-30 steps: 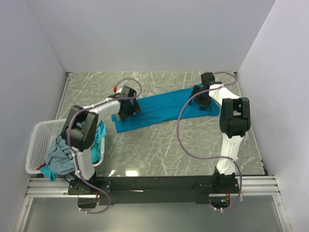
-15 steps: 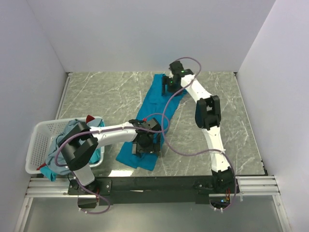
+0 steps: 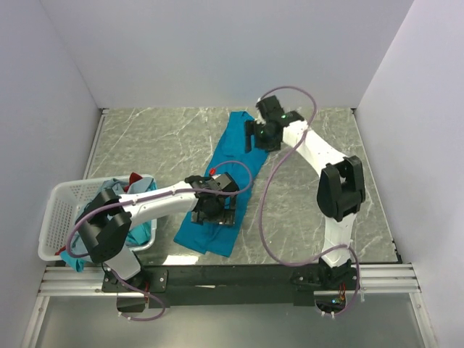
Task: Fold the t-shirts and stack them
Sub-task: Fold the tshirt
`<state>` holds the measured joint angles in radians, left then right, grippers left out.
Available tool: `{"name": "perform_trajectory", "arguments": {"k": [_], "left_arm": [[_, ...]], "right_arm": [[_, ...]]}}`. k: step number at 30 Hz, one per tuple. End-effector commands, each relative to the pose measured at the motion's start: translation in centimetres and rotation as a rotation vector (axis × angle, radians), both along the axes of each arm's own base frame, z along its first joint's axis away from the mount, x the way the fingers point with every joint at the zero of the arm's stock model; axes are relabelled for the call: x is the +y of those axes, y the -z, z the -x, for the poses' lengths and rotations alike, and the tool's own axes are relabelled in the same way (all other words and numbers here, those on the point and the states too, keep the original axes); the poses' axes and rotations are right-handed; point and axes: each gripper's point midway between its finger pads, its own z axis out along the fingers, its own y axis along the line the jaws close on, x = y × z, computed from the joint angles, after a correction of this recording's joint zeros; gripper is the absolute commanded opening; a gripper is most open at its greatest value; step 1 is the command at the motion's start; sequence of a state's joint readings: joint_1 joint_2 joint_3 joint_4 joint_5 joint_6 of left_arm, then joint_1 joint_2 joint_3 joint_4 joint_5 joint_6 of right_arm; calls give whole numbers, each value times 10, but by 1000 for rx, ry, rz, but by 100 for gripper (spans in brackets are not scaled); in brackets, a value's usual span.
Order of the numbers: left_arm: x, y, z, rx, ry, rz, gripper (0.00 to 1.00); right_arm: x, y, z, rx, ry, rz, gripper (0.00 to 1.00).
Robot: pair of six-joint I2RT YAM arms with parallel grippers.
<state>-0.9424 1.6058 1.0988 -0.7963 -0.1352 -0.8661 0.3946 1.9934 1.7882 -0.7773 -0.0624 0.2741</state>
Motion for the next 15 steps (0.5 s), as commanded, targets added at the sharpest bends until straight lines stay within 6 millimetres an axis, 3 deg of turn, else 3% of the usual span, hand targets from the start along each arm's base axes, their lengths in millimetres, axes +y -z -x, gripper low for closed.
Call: {"name": "perform_trajectory", "arguments": {"k": [1,4,8,10,12,13,15], "left_arm": [[-6,6,1,-12,82,38,99],[-4,26,12,48,111,31,99],[-3,44,20,90,149,23,99],[-3,48,21,96,164,20,99],[-11,49,26,121,189,66,99],[-18,47,32,153,212,105,99],[-23,49,37,176,235,137,99]], "right_arm": [[45,23,34,51,-71,-92,83],[58,37,48,94,-59,-130,83],[69,62,53,157,-87,-149,84],[72,64,46,150,-101,-151,83],[68,81,44,186,-92,-106,84],[70,77,35,172,-89,-103,84],[65,94,31,202,-81,-66,83]]}}
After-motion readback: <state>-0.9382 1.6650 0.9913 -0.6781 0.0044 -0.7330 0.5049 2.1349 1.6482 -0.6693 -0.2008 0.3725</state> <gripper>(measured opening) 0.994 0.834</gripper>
